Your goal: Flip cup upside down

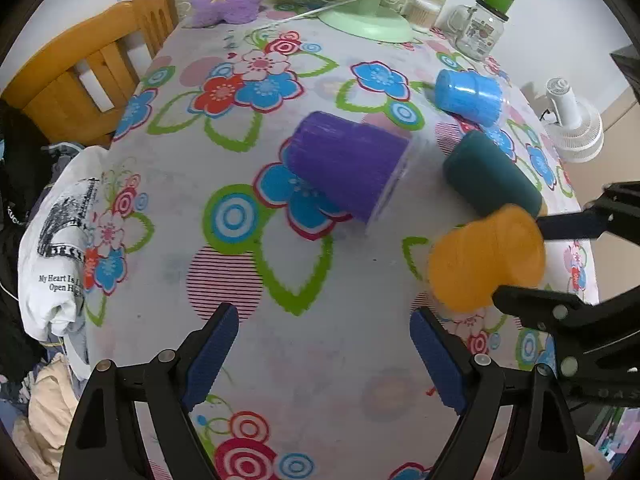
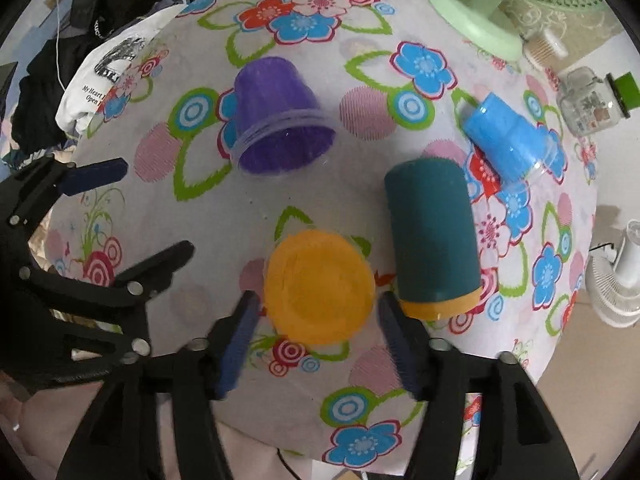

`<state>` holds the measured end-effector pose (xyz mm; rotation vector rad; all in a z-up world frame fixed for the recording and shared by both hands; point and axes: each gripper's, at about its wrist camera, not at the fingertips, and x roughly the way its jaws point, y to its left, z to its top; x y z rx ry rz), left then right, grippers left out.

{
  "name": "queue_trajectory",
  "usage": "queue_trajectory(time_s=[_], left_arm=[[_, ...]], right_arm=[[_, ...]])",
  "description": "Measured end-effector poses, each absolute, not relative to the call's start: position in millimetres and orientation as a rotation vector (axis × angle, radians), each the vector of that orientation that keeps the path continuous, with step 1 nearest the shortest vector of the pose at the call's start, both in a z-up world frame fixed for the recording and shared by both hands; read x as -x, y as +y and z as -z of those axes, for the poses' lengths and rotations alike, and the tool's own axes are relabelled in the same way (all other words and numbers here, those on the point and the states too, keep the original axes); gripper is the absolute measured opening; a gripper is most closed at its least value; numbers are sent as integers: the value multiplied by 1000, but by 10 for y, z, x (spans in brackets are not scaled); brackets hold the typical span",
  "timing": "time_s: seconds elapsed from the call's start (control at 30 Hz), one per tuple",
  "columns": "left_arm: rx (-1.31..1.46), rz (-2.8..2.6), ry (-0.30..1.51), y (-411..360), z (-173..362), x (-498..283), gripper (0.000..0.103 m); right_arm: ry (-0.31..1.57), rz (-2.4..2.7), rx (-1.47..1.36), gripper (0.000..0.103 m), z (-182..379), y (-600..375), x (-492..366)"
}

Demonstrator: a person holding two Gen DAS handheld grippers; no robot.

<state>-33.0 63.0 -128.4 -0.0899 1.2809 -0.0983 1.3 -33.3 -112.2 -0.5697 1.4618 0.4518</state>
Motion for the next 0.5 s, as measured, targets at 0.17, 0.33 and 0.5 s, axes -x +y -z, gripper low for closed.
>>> queue_trajectory(time_s=[0.17,0.33,0.5], left_arm=[[124,119,1273,746,1189,312,89],[130,174,1236,750,962,282,89],[80,220,1197,639,751,303,89]], right_arm=[[1399,-407,487,82,976,-417,16],[1309,-298,239,82,710,-703,96],[1223,-186,57,82,550,-1002,227]])
